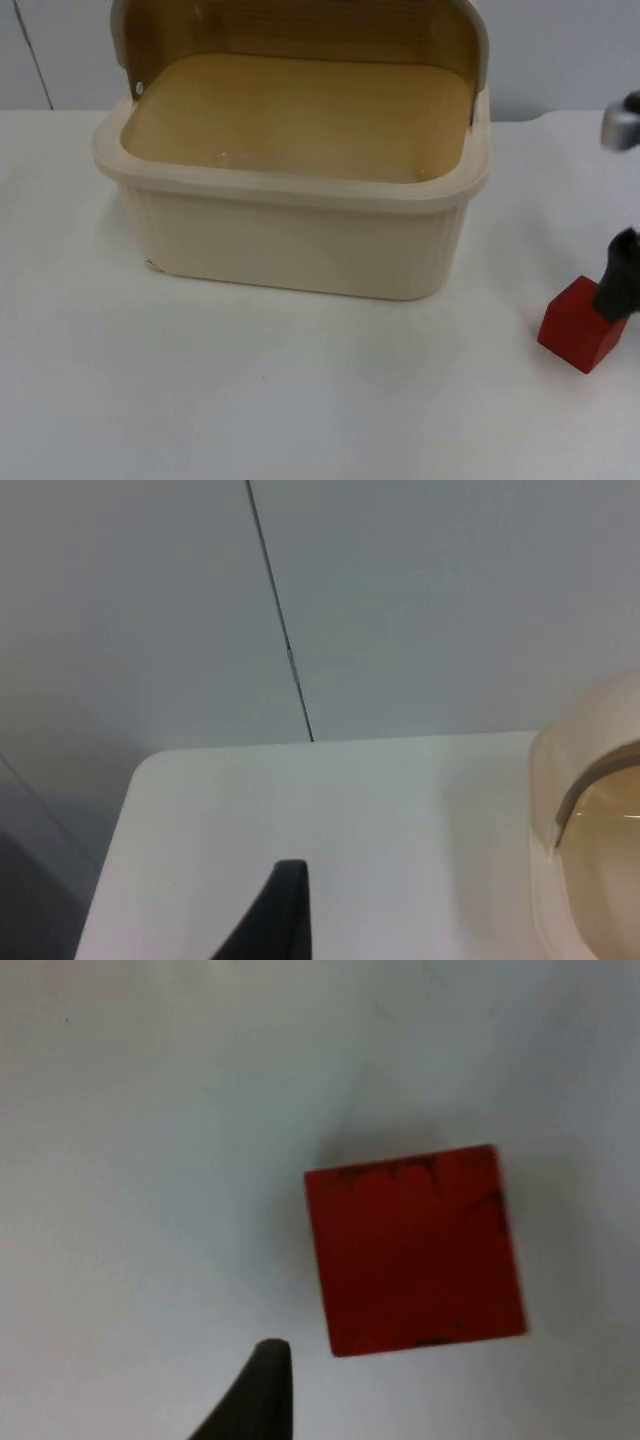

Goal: Open the box lid with the left hand, place the block into the box with the right hand, then close the box lid with the left hand.

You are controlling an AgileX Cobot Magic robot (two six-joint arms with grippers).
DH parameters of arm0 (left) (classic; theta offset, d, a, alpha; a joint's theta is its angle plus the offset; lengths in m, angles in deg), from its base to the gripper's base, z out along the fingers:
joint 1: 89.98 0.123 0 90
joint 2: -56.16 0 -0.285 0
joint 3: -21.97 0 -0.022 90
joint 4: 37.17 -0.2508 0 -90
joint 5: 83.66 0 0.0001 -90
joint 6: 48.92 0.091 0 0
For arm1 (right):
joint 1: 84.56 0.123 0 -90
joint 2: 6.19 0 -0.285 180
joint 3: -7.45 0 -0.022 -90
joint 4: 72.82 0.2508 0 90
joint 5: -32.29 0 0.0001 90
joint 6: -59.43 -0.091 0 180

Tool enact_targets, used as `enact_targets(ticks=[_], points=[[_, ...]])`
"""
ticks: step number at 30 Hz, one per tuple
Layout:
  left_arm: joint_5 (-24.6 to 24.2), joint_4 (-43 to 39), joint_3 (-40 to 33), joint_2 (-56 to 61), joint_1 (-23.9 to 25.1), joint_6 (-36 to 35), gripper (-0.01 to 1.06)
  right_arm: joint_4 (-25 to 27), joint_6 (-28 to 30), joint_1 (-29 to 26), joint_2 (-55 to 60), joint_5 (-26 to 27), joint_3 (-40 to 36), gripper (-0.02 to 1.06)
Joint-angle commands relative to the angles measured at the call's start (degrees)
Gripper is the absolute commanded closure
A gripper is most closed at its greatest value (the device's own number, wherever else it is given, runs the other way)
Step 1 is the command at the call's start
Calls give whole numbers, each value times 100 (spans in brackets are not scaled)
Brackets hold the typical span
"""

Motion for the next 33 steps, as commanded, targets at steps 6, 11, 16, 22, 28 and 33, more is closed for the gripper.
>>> enact_targets(ticks=[6,11,16,22,28,33], points=[[-117,-290,-23,4,15,-43,0,755,950,38,234,414,-15,-1],[-142,-328,-23,4,15,-43,0,844,1200,38,461,497,-15,-1],[-142,-325,-23,4,15,-56,0,855,1228,38,779,554,-15,-1],[-142,-325,-23,4,15,-94,0,1081,1353,38,980,673,-15,1],[-153,-325,-23,4,15,-108,0,1120,1395,38,980,716,-15,36],[-153,-325,-23,4,15,-108,0,1291,1352,38,980,783,-15,90]])
